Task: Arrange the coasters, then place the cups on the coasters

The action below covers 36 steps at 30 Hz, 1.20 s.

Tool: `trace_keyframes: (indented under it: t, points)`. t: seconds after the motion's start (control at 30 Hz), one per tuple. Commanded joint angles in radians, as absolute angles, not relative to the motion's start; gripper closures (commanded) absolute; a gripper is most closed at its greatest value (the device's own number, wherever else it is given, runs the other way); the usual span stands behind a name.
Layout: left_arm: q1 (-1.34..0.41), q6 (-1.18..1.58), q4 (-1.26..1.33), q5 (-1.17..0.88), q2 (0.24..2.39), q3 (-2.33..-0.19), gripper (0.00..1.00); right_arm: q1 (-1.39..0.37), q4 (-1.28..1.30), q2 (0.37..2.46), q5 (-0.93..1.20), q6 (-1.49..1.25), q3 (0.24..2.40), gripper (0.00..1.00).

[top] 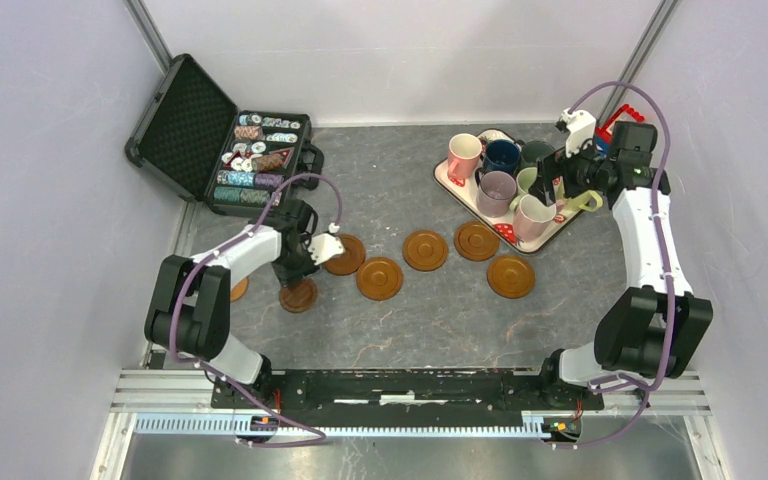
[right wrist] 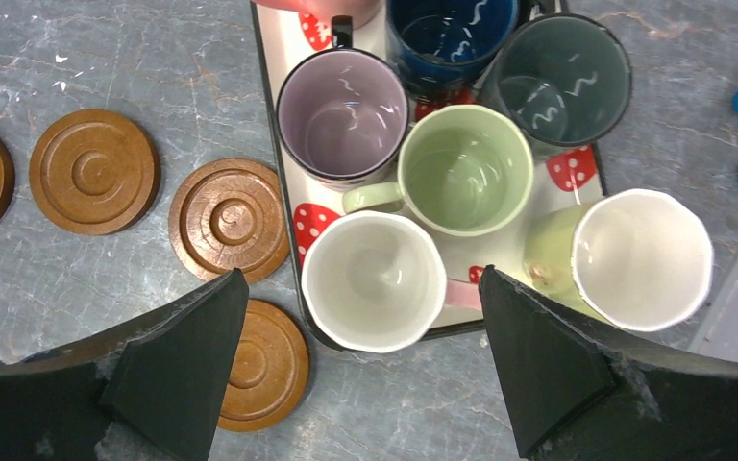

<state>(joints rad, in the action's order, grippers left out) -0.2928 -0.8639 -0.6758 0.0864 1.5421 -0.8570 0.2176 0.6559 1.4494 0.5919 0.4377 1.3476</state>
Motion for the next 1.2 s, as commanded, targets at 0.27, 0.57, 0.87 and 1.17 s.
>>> trace_keyframes:
  t: [0.27, 0.57, 0.87, 1.17]
  points:
    - [-0.106, -1.01, -0.77, 0.115, 1.659, -0.948, 0.46, 0.165, 0.592, 1.457, 0.609, 0.428, 1.307, 0.02]
    - [-0.091, -0.995, -0.787, 0.106, 1.649, -0.977, 0.46, 0.1, 0.606, 1.454, 0.592, 0.465, 1.299, 0.02]
    - [-0.093, -0.795, -0.937, -0.176, 1.572, -1.206, 0.29, -0.066, 0.593, 1.488, 0.614, 0.498, 1.267, 0.02]
    - [-0.154, -0.505, -0.828, -0.337, 1.666, -1.3, 0.18, -0.322, 0.458, 1.633, 0.598, 0.449, 1.267, 0.01]
